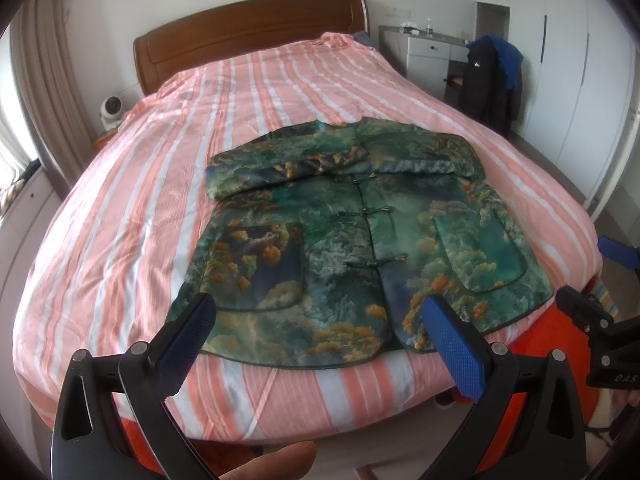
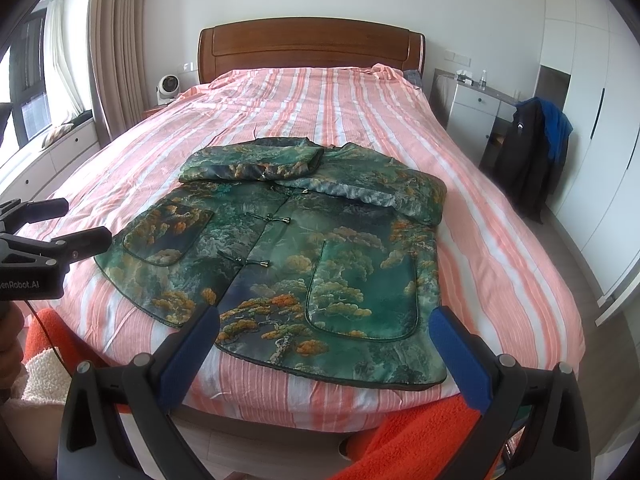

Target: Fold large clothes

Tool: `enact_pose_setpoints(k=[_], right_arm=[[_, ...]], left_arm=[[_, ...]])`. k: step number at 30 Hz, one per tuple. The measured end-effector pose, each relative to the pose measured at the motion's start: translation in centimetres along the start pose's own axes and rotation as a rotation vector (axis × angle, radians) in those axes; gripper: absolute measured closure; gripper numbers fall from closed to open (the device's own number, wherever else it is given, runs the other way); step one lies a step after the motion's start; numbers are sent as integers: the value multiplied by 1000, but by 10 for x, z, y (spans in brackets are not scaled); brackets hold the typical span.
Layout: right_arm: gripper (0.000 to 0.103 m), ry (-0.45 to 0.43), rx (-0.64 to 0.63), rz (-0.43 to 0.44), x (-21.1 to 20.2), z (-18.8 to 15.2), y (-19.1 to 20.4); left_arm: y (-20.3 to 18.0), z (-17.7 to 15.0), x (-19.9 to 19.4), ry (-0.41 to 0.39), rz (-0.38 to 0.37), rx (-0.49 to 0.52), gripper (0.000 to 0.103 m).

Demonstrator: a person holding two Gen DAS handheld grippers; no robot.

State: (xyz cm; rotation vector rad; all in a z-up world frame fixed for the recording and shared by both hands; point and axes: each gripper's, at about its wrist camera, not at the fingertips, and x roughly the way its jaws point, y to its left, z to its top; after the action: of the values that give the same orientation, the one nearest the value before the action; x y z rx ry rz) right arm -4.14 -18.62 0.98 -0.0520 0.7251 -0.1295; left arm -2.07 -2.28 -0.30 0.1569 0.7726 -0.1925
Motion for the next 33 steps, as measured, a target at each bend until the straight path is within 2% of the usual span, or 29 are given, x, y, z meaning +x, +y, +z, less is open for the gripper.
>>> enact_pose_setpoints(k=[33], right_arm=[[0, 9, 2, 7, 2, -3, 0]], left_arm=[[3, -6, 3, 15, -7, -9, 0]])
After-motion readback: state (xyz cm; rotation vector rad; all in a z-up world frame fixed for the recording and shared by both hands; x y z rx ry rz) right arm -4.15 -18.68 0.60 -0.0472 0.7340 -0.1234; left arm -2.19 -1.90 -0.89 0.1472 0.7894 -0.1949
